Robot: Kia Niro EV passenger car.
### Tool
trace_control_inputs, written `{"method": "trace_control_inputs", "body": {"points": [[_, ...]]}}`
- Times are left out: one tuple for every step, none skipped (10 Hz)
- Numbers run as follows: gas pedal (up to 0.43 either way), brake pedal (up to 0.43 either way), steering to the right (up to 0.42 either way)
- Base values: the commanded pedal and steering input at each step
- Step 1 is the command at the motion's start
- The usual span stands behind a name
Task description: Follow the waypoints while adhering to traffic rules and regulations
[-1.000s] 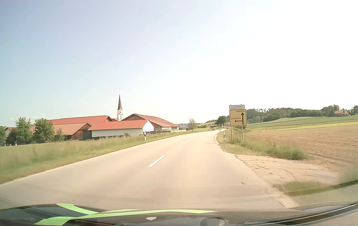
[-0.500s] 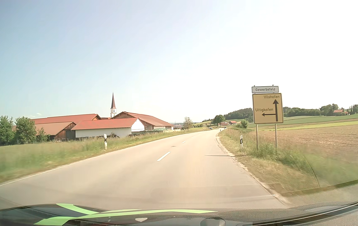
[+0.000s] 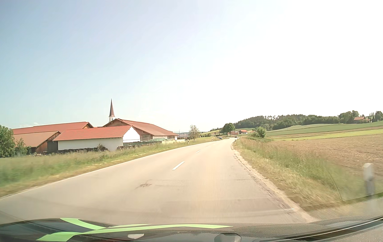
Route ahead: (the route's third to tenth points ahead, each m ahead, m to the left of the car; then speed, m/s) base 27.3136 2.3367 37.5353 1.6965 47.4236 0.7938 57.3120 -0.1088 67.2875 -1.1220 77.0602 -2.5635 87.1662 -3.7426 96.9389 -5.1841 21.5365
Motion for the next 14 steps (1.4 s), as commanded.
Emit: {"method": "trace_control_inputs", "body": {"points": [[0.098, 0.0, 0.008], [0.11, 0.0, 0.007], [0.11, 0.0, 0.008], [0.11, 0.0, 0.008], [0.11, 0.0, 0.009], [0.11, 0.0, 0.009], [0.11, 0.0, 0.009], [0.11, 0.0, 0.01], [0.11, 0.0, 0.011], [0.11, 0.0, 0.012], [0.11, 0.0, 0.012], [0.11, 0.0, 0.013], [0.11, 0.0, 0.012], [0.11, 0.0, 0.013]]}}
